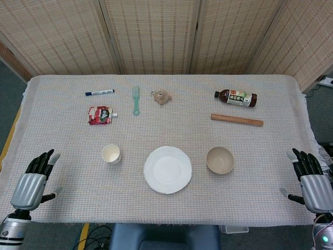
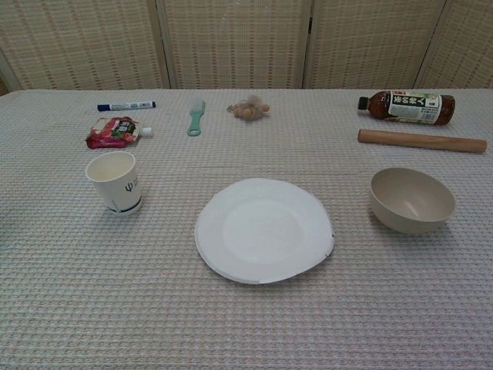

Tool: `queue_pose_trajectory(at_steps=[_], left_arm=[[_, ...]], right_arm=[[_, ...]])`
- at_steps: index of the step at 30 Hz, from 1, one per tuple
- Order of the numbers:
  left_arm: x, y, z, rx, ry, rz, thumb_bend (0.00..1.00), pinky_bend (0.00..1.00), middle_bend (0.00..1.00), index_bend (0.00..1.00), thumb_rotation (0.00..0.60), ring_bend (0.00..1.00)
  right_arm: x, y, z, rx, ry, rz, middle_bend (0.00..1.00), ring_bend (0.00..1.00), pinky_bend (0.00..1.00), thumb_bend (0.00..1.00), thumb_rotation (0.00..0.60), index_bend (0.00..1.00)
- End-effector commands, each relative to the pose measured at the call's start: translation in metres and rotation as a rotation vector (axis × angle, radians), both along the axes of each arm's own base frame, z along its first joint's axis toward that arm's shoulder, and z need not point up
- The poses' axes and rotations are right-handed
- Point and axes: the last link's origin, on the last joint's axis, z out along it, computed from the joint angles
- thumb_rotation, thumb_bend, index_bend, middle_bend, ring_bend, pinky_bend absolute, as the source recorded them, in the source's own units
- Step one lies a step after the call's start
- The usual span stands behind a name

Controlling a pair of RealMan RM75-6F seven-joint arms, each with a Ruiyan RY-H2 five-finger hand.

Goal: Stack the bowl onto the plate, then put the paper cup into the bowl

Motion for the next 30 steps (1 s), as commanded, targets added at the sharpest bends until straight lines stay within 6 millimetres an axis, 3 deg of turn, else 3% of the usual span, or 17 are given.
queue_pose_trajectory(at_steps=[1,11,20,25,30], left_arm=[[-0.001,0.001,-0.003,-0.009,-0.001,0.016,0.26,0.15,0.00,0.00,0.600,0.00],[-0.006,-0.002,0.002,-0.016,0.008,0.024,0.26,0.15,0.00,0.00,0.600,0.00],[-0.004,0.004,0.010,0.001,0.000,0.040,0.26,0.15,0.00,0.00,0.600,0.00],[-0.006,0.006,0.011,0.009,-0.004,0.049,0.26,0.15,0.00,0.00,0.600,0.00],[-0.005,0.007,0.015,0.013,-0.011,0.040,0.26,0.15,0.00,0.00,0.600,0.00]], right_arm=[[0.000,-0.001,0.000,0.005,-0.001,-0.001,0.00,0.00,0.00,0.07,0.600,0.00],[0.017,-0.006,0.004,0.067,-0.066,0.060,0.00,0.00,0.00,0.07,0.600,0.00],[0.070,-0.064,0.027,0.254,-0.061,0.119,0.00,0.00,0.00,0.04,0.600,0.00],[0.086,-0.093,0.017,0.383,-0.082,0.073,0.00,0.00,0.00,0.00,0.600,0.00],[0.086,-0.108,0.001,0.492,-0.068,0.020,0.00,0.00,0.00,0.00,0.600,0.00]])
